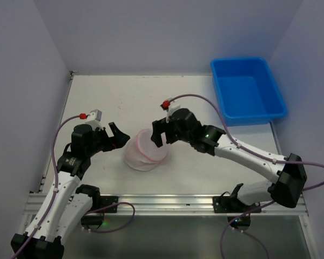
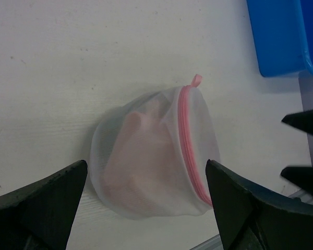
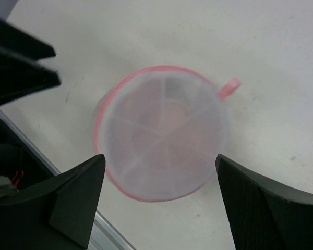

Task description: Unzip the laundry bag and remove the bra

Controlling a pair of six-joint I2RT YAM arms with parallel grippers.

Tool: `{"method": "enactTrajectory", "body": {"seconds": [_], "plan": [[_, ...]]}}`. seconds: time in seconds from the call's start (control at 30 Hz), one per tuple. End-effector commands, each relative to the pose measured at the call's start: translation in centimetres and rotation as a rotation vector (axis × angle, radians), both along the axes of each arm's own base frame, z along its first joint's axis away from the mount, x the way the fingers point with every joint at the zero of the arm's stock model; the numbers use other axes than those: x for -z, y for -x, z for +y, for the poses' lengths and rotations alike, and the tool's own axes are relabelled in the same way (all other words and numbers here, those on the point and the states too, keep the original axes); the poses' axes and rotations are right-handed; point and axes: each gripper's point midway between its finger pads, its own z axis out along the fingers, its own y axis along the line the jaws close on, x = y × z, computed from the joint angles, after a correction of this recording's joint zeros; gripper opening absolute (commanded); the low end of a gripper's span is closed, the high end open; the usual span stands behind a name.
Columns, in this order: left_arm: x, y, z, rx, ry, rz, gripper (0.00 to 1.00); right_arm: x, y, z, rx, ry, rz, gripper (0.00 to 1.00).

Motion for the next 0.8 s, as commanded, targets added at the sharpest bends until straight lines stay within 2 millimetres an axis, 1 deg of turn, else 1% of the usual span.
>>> {"method": "enactTrajectory", "body": {"seconds": [0.0, 0.03, 0.07, 0.1, 0.13, 0.17, 0.2, 0.23, 0.27, 0.3, 0.33, 0.37, 0.4, 0.43, 0.47, 0.5, 0.53, 0.6, 0.67, 0.7, 0.73, 0.77], "plan": [[-0.3, 0.9, -1.2, 0.048, 0.070, 0.029, 0.98, -0.7, -3.7, -4.6, 0.059, -0.032, 0.013, 0.88], [-0.4, 0.9, -1.3, 0.053, 0.070, 0.029, 0.98, 0.1, -3.6, -4.3, -0.007, -0.058, 0.054, 0.88], [-0.3, 0.9, -1.2, 0.053, 0.071, 0.030, 0.98, 0.6, -4.1, -4.7, -0.018, -0.069, 0.074, 0.88], [-0.4, 1.0, -1.4, 0.059, 0.075, 0.029, 0.98, 1.1, -5.4, -5.5, -0.006, -0.078, 0.092, 0.88], [-0.4, 1.0, -1.4, 0.060, 0.075, 0.026, 0.98, 1.1, -5.2, -4.9, -0.077, -0.105, 0.113, 0.88], [-0.5, 1.0, -1.4, 0.060, 0.075, 0.025, 0.98, 2.7, -6.1, -5.1, -0.080, -0.093, 0.154, 0.88], [-0.6, 1.1, -1.4, 0.064, 0.077, 0.022, 0.98, 3.2, -6.4, -4.9, -0.105, -0.097, 0.172, 0.88], [-0.5, 1.2, -1.4, 0.068, 0.072, 0.024, 0.98, 3.1, -6.2, -4.0, -0.175, -0.126, 0.189, 0.88], [-0.5, 1.2, -1.4, 0.066, 0.070, 0.025, 0.98, 3.7, -6.7, -4.1, -0.188, -0.138, 0.213, 0.88], [-0.4, 1.3, -1.3, 0.064, 0.067, 0.028, 0.98, 5.4, -6.9, -3.8, -0.206, -0.139, 0.266, 0.88], [-0.3, 1.4, -1.2, 0.064, 0.060, 0.031, 0.98, 5.4, -6.9, -3.2, -0.247, -0.170, 0.283, 0.88], [-0.4, 1.4, -1.1, 0.063, 0.056, 0.030, 0.98, 5.9, -7.2, -3.1, -0.246, -0.178, 0.303, 0.90], [-0.5, 1.5, -1.0, 0.058, 0.050, 0.027, 0.98, 7.3, -7.3, -2.9, -0.250, -0.178, 0.339, 0.91], [-0.5, 1.5, -0.9, 0.057, 0.044, 0.027, 0.98, 7.5, -7.4, -2.3, -0.274, -0.198, 0.334, 0.93], [-0.6, 1.5, -0.8, 0.054, 0.042, 0.022, 0.98, 7.4, -6.7, -1.8, -0.321, -0.234, 0.364, 0.93], [-0.5, 1.6, -0.7, 0.051, 0.034, 0.024, 0.98, 8.0, -6.5, -1.4, -0.342, -0.248, 0.388, 0.93], [-0.5, 1.5, -0.7, 0.049, 0.032, 0.023, 0.98, 7.8, -6.5, -1.0, -0.367, -0.272, 0.385, 0.93], [-0.6, 1.5, -0.6, 0.048, 0.028, 0.020, 0.98, 7.5, -5.6, -0.4, -0.429, -0.319, 0.410, 0.92], [-0.5, 1.5, -0.6, 0.047, 0.028, 0.025, 0.98, 7.3, -5.5, 0.0, -0.456, -0.352, 0.413, 0.86], [-0.4, 1.5, -0.6, 0.047, 0.027, 0.030, 0.98, 7.1, -5.5, 0.1, -0.463, -0.361, 0.416, 0.80], [-0.4, 1.4, -0.6, 0.048, 0.027, 0.026, 0.98, 7.0, -5.4, 0.2, -0.458, -0.365, 0.427, 0.58], [-0.4, 1.3, -0.6, 0.047, 0.028, 0.028, 0.98, 6.7, -5.7, 0.3, -0.461, -0.374, 0.405, 0.47]]}}
